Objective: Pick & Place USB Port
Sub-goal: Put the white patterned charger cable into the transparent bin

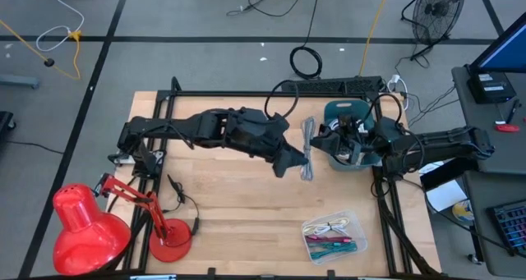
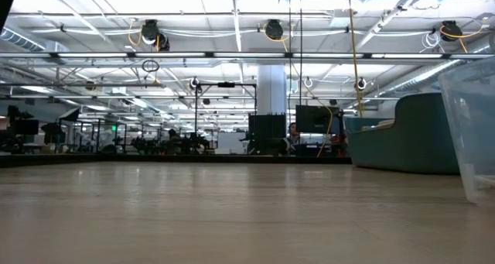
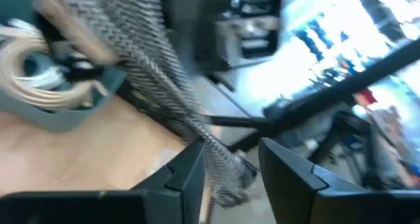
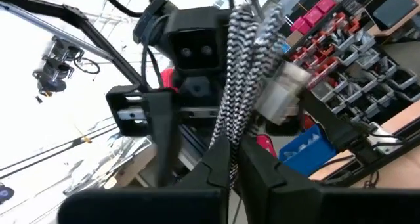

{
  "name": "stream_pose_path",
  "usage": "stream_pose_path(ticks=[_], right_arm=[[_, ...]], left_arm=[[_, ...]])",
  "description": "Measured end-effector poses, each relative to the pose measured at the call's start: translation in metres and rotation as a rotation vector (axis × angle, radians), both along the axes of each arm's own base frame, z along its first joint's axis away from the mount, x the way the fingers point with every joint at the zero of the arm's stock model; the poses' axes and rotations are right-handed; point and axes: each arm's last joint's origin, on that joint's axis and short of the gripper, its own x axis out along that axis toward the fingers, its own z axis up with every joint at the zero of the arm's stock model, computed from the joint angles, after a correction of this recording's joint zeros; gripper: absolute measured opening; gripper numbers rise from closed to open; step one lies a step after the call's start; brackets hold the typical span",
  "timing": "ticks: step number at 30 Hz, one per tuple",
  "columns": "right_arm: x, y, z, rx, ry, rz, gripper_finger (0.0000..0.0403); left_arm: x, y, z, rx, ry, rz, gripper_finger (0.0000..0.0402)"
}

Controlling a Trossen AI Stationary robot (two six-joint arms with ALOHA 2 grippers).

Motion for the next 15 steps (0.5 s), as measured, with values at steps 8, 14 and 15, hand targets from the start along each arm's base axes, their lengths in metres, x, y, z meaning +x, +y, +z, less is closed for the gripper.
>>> stream_pose_path(ticks=[8, 14, 15], right_arm=[[-0.007, 0.004, 0.004, -0.029, -0.021, 0.128, 0.0002], [-0.016, 0.010, 0.007, -0.053, -0.006, 0.348, 0.0001], [-0.018, 0.012, 0.007, -0.056, -0.001, 0.393, 0.0001]], left_arm=[[-0.029, -0.004, 0.028, 0.021, -0.060, -0.036, 0.0144], [-0.059, -0.007, 0.043, 0.073, -0.033, 0.010, 0.0145], [-0.062, -0.007, 0.045, 0.078, -0.037, 0.023, 0.0145]])
